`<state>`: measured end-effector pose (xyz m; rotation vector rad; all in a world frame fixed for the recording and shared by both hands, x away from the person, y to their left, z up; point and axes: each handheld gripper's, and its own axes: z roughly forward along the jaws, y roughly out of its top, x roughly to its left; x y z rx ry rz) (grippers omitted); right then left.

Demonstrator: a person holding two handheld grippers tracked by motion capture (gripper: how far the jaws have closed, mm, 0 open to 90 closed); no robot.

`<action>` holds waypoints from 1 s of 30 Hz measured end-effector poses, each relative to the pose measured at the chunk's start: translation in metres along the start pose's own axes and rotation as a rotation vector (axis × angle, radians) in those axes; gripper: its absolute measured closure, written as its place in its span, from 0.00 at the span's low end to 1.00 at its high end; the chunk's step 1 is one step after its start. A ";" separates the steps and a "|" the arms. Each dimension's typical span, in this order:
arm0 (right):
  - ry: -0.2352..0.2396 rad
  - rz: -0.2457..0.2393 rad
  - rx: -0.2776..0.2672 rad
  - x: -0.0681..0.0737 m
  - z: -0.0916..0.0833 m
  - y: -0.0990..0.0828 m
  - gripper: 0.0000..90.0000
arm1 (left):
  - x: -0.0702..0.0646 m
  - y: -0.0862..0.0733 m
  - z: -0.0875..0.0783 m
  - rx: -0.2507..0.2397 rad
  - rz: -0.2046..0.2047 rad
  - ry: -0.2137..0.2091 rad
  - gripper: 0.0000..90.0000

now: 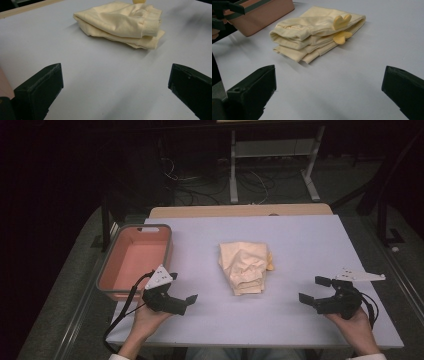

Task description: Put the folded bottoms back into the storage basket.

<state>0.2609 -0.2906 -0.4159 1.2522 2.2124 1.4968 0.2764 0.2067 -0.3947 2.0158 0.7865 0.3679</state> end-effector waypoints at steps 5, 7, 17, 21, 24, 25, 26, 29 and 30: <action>-0.002 0.002 0.005 0.000 -0.001 0.000 0.00 | 0.000 0.000 0.000 0.000 0.001 -0.002 0.00; -0.003 0.002 0.007 0.000 -0.001 -0.001 0.00 | -0.001 0.000 0.000 0.000 0.003 -0.004 0.00; -0.002 0.000 0.019 0.001 -0.001 -0.001 0.00 | -0.001 0.000 -0.001 0.005 0.004 -0.003 0.00; -0.002 0.000 0.023 0.002 0.000 -0.001 0.00 | -0.001 0.000 -0.001 0.003 0.001 -0.002 0.00; -0.004 -0.002 0.028 0.003 0.000 -0.001 0.00 | -0.001 0.001 -0.002 0.001 -0.001 -0.001 0.00; -0.013 -0.005 0.037 0.004 -0.001 0.000 0.00 | -0.001 0.002 -0.002 0.001 0.001 -0.001 0.00; -0.013 -0.004 0.036 0.004 -0.002 0.000 0.00 | -0.001 0.002 -0.002 0.001 0.002 0.000 0.00; -0.014 -0.002 0.038 0.005 -0.005 0.001 0.00 | -0.002 0.004 -0.003 0.000 0.002 -0.002 0.00; -0.014 -0.003 0.040 0.005 -0.005 0.001 0.00 | -0.002 0.005 -0.003 -0.001 0.003 -0.004 0.00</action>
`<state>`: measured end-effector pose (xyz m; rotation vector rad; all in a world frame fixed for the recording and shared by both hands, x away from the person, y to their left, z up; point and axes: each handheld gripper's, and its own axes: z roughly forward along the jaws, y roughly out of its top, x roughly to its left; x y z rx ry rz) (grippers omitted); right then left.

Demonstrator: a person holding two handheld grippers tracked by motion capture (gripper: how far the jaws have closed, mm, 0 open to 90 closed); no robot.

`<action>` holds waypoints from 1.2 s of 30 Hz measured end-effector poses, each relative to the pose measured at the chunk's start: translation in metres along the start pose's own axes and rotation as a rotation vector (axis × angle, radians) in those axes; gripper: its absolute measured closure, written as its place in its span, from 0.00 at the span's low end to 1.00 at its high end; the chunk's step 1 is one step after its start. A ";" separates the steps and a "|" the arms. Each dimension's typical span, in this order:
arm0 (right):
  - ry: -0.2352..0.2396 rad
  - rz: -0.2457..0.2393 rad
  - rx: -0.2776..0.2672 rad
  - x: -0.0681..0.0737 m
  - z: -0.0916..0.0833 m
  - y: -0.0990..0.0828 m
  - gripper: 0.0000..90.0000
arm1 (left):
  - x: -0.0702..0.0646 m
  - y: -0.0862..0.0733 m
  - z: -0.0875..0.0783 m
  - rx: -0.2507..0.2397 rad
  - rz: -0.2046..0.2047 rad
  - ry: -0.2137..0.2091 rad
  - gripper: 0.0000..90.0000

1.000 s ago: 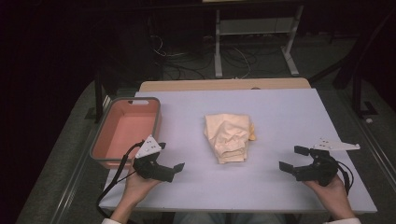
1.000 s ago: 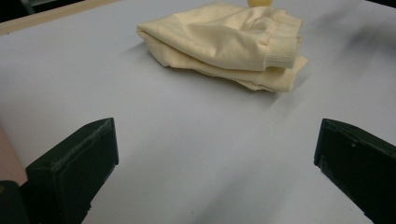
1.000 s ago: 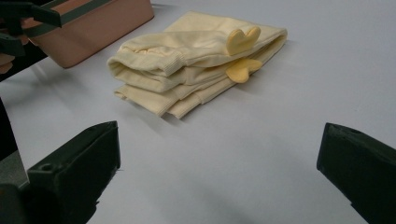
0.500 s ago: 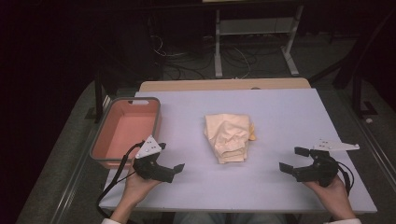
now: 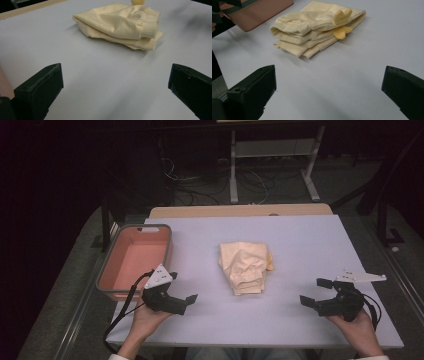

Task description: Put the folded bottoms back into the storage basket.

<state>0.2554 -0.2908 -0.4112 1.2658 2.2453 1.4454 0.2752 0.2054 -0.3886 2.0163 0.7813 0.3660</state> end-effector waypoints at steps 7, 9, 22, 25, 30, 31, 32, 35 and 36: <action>-0.007 -0.004 0.002 0.001 -0.005 0.007 0.00 | 0.003 0.006 -0.006 -0.008 -0.011 0.001 0.00; -0.006 -0.006 0.003 0.001 -0.005 0.010 0.00 | 0.002 0.009 -0.007 -0.008 -0.007 0.000 0.00; 0.010 -0.016 0.032 0.002 -0.001 0.026 0.00 | 0.009 0.022 -0.014 0.000 -0.011 0.002 0.00; 0.016 -0.015 0.032 0.002 0.000 0.032 0.00 | 0.010 0.027 -0.017 -0.005 -0.009 0.003 0.00; 0.019 -0.024 0.036 0.003 0.002 0.040 0.00 | 0.013 0.038 -0.018 -0.010 -0.001 0.005 0.00; 0.023 -0.025 0.041 0.004 0.003 0.044 0.00 | 0.014 0.042 -0.018 -0.012 0.000 0.004 0.00; 0.023 -0.025 0.041 0.004 0.003 0.044 0.00 | 0.014 0.042 -0.018 -0.012 0.000 0.004 0.00; 0.028 -0.026 0.047 0.003 0.006 0.051 0.00 | 0.017 0.048 -0.017 -0.015 -0.010 0.003 0.00; 0.028 -0.026 0.047 0.003 0.006 0.051 0.00 | 0.018 0.050 -0.017 -0.011 -0.007 0.003 0.00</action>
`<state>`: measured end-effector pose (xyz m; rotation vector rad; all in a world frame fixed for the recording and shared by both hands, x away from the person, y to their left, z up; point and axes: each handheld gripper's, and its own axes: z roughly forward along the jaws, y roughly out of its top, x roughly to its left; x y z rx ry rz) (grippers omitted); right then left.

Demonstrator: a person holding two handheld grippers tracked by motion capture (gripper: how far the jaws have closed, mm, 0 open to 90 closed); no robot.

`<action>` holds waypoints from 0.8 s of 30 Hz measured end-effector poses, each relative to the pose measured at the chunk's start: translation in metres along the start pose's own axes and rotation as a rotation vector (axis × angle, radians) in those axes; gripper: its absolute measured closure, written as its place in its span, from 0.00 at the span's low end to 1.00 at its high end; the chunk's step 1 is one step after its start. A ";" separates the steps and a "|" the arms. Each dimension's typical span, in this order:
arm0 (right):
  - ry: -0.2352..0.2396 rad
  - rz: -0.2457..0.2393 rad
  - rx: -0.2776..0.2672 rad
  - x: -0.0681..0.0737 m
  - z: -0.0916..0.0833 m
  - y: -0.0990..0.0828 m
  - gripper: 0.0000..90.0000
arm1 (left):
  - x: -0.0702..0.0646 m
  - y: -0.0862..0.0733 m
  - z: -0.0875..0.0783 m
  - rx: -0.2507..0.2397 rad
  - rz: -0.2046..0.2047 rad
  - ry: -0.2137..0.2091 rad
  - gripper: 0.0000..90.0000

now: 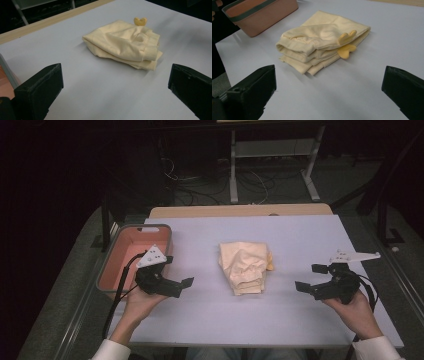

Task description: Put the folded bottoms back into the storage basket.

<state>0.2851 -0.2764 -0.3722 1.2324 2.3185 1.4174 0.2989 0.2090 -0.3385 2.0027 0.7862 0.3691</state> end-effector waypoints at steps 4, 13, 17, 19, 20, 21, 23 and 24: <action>0.005 0.005 0.004 -0.002 0.003 0.006 0.00 | 0.003 0.009 0.003 -0.001 -0.001 -0.004 0.00; 0.020 0.017 0.011 -0.007 0.010 0.020 0.00 | 0.011 0.030 0.009 -0.014 -0.018 -0.009 0.01; 0.021 0.015 0.014 -0.008 0.012 0.024 0.00 | 0.014 0.037 0.011 -0.014 -0.025 -0.012 0.01; 0.023 0.015 0.014 -0.009 0.013 0.028 0.00 | 0.016 0.041 0.014 -0.013 -0.023 -0.012 0.01; 0.023 0.015 0.014 -0.009 0.013 0.028 0.00 | 0.016 0.041 0.014 -0.013 -0.023 -0.012 0.01; 0.026 0.014 0.017 -0.009 0.014 0.030 0.00 | 0.016 0.044 0.016 -0.010 -0.023 -0.014 0.01; 0.026 0.015 0.018 -0.009 0.014 0.032 0.00 | 0.017 0.046 0.016 -0.012 -0.023 -0.015 0.01; 0.027 0.012 0.021 -0.009 0.015 0.034 0.00 | 0.017 0.047 0.017 -0.015 -0.026 -0.018 0.01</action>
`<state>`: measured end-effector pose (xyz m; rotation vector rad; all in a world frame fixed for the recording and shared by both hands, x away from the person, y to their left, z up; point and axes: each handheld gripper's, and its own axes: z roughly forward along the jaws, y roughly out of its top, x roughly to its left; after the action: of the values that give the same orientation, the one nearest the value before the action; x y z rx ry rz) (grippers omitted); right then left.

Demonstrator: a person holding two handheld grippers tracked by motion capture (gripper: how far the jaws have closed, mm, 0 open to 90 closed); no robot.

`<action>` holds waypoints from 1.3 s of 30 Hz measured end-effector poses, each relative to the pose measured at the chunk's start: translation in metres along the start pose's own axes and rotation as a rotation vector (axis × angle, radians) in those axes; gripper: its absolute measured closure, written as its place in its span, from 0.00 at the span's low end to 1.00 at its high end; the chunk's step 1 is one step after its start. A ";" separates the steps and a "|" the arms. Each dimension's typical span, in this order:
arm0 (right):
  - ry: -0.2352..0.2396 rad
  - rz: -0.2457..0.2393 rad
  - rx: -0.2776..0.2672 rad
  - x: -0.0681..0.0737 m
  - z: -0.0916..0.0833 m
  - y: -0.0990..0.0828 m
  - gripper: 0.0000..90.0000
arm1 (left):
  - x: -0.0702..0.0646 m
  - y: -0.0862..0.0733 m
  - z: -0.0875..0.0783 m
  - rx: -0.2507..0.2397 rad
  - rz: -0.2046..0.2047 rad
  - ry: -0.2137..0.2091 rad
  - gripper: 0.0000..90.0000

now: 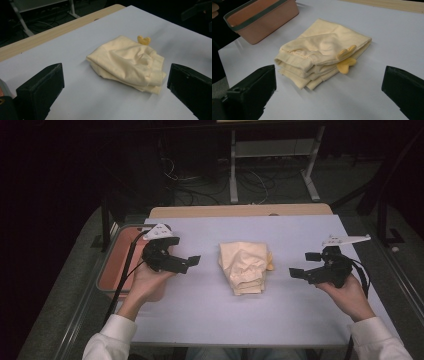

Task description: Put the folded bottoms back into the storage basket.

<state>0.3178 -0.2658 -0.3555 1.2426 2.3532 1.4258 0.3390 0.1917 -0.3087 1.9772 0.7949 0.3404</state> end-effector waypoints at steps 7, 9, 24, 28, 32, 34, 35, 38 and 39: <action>0.004 -0.002 0.003 -0.001 0.003 0.005 0.00 | 0.004 0.009 0.006 0.005 -0.009 0.000 0.01; 0.003 0.000 0.002 -0.002 0.005 0.007 0.00 | 0.005 0.012 0.008 0.004 -0.012 0.000 0.01; -0.006 0.020 -0.002 -0.007 0.016 0.010 0.00 | 0.015 0.026 0.032 0.006 -0.052 -0.011 0.01; -0.006 0.030 -0.006 -0.008 0.020 0.010 0.00 | 0.020 0.025 0.038 0.007 -0.069 -0.003 0.01; -0.003 0.032 -0.008 -0.008 0.025 0.011 0.00 | 0.025 0.025 0.043 0.004 -0.092 -0.004 0.01; 0.001 0.036 -0.007 -0.008 0.028 0.011 0.00 | 0.026 0.025 0.046 0.004 -0.103 -0.007 0.01; 0.001 0.040 -0.004 -0.007 0.031 0.010 0.00 | 0.027 0.025 0.048 0.003 -0.106 -0.008 0.01; 0.000 0.043 -0.006 -0.007 0.033 0.010 0.00 | 0.029 0.023 0.053 0.005 -0.118 -0.010 0.01; 0.000 0.047 -0.007 -0.007 0.035 0.009 0.00 | 0.030 0.023 0.057 0.007 -0.126 -0.012 0.01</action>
<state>0.3448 -0.2446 -0.3694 1.3047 2.3319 1.4471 0.4003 0.1653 -0.3211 1.9237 0.9090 0.2510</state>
